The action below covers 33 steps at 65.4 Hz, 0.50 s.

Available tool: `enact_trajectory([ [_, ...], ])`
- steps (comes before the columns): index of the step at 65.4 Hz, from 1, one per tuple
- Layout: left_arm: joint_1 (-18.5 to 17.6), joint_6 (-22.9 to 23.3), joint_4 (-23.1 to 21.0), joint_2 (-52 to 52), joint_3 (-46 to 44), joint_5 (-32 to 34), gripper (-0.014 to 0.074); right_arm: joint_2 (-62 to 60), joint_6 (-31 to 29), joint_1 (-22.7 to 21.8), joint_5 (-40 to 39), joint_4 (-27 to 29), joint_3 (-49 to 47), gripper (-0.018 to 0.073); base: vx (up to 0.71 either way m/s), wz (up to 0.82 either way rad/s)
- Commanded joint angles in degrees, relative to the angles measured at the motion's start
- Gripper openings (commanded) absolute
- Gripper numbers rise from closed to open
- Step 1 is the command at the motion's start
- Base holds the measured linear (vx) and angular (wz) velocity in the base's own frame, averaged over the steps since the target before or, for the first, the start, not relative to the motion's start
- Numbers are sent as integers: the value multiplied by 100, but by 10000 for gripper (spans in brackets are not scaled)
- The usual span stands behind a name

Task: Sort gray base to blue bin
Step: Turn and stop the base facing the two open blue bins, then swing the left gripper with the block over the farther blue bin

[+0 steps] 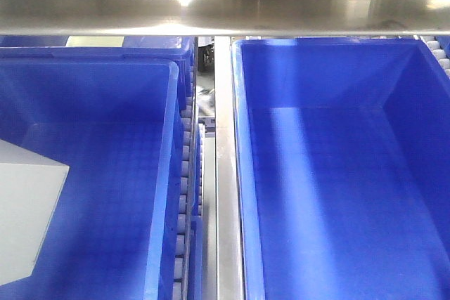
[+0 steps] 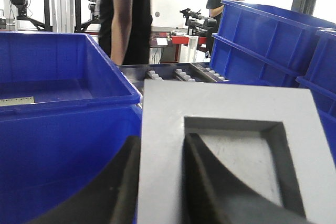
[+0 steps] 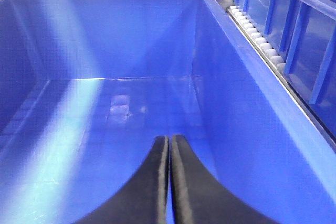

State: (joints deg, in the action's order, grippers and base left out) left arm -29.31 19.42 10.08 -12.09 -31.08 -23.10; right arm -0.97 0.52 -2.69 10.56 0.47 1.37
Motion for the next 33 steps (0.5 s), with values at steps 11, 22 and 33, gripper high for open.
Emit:
enact_trajectory([
  [11,-15,39,-7,-54,-159,777,146,5,-52,0,-211,-47,28,-5,0,0],
  [22,-15,91,-77,-74,-159,858,146,5,-52,0,-211,-47,28,-5,0,0],
  [33,-15,36,-83,-590,-159,1235,146,5,-52,0,-211,-47,28,-5,0,0],
])
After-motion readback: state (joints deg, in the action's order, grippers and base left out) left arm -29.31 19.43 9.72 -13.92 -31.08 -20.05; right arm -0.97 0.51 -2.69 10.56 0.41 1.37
